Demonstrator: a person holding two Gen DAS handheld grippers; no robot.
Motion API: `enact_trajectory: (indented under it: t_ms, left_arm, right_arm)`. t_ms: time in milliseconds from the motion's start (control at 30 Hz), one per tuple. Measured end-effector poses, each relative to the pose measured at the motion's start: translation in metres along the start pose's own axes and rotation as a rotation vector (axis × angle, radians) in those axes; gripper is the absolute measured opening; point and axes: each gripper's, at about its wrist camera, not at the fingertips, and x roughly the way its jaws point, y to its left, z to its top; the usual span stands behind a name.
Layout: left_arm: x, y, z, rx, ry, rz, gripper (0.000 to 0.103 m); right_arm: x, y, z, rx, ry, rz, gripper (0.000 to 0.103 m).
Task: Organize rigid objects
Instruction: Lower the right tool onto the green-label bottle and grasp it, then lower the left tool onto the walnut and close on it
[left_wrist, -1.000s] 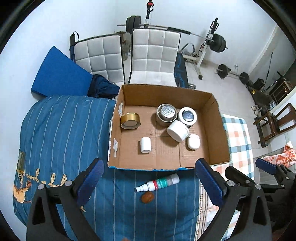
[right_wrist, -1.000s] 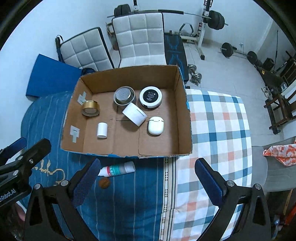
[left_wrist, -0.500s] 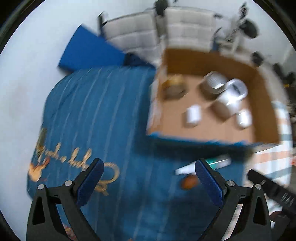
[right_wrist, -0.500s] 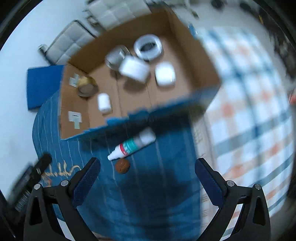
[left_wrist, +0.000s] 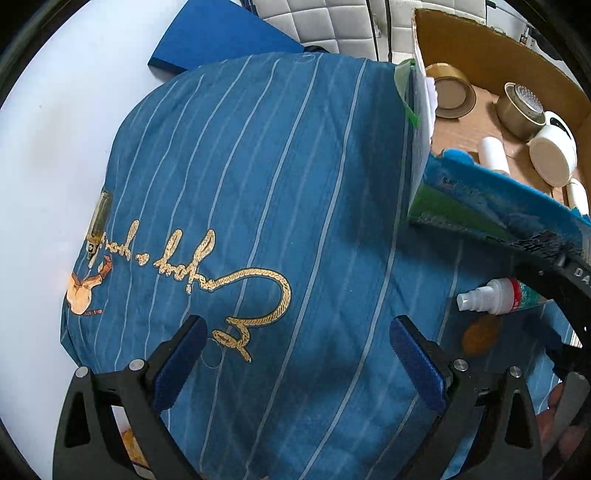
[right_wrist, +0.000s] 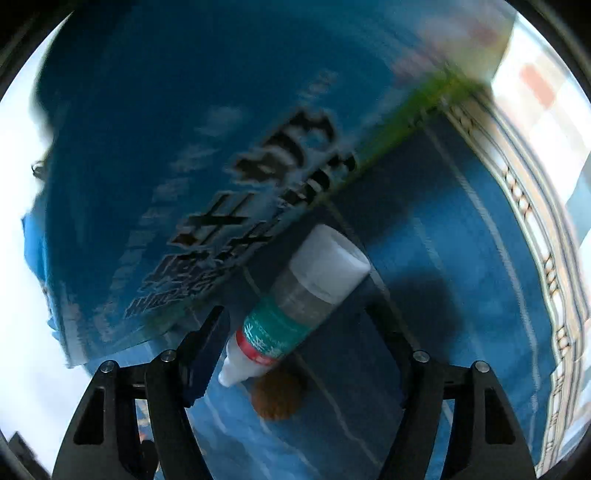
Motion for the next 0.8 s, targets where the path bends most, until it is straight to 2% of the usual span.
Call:
enact_trajectory:
  t_ms: [133,267,433,600,700,800]
  left_arm:
    - [-0.002,-0.004,-0.001,0.017,0.001,-0.004,0.101]
    - [-0.006,-0.012,-0.003,0.03,0.012,-0.036,0.101]
    - [-0.007,-0.033,-0.011,0.077,0.054,-0.12,0.101]
    - [-0.008,-0.069,-0.031,0.164,0.109,-0.226,0.101]
    - [-0.011,-0.089,-0.045,0.21,0.125,-0.254,0.101]
    - [-0.012,-0.105,-0.057,0.247,0.146,-0.271,0.101]
  right_arm:
    - [0.001,0.008,-0.008,-0.071,0.014,-0.026,0.049]
    - [-0.006,0.002,-0.012,-0.166,0.08,-0.113,0.04]
    - [-0.016,-0.016,-0.017,-0.329,0.169,-0.214,0.035]
    - [-0.024,-0.035,-0.031,-0.516,0.209,-0.35,0.034]
    - [-0.024,-0.048,-0.043,-0.597,0.244,-0.387,0.035]
    - [-0.006,-0.065,-0.051,-0.596,0.307,-0.39,0.036]
